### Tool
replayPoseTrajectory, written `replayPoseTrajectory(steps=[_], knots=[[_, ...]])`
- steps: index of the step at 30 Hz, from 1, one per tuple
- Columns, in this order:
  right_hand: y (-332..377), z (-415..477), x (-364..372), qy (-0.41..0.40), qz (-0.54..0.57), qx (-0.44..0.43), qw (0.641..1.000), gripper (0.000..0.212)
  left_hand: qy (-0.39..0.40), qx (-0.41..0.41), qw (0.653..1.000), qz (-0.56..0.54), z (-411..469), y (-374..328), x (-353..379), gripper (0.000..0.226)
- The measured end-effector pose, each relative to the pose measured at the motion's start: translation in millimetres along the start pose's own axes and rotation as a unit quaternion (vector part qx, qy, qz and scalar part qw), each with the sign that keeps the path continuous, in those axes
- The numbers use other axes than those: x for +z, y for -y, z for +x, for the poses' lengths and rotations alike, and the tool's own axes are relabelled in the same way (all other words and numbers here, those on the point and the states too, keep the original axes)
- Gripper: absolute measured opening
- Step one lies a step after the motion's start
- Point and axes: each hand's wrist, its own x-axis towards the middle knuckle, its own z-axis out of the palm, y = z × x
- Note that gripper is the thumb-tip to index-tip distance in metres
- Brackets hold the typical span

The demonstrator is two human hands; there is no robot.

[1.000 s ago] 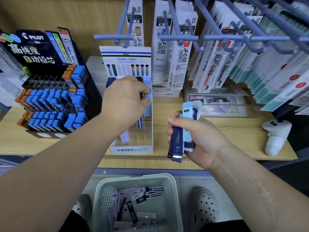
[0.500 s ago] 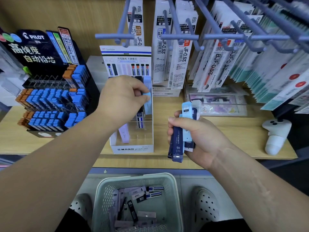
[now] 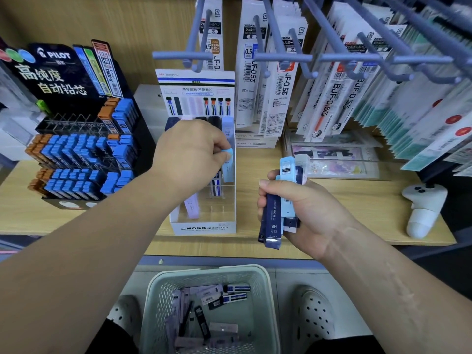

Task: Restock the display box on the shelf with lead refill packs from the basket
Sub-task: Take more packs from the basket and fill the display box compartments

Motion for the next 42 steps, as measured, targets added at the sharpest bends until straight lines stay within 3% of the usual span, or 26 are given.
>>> replayPoseTrajectory(steps=[4,8,11,14,16,29,42], knots=[[-1,0,1,0.004,-0.002,0.001,1.000,0.023,-0.005,0.019,0.998,0.060,0,-5,4,0.014],[-1,-2,3,0.015,0.000,0.008,1.000,0.026,-0.013,0.010,0.999,0.029,-1,-7,2,0.018],[0,-4,6,0.034,-0.018,0.016,0.999,0.027,-0.015,-0.005,0.993,-0.115,-6,-17,-3,0.009],[-2,-4,11,0.064,-0.035,0.021,0.997,0.027,0.090,-0.060,0.936,-0.335,-15,-37,-8,0.006],[-4,-4,15,0.084,-0.052,0.019,0.995,0.025,0.155,-0.074,0.908,-0.383,-22,-44,-8,0.009],[3,-6,19,0.140,-0.064,0.030,0.988,0.021,0.204,-0.160,0.824,-0.503,-18,-37,-7,0.004],[8,-8,18,0.140,-0.023,0.032,0.989,0.027,0.175,-0.179,0.791,-0.559,-17,-39,-3,0.004]])
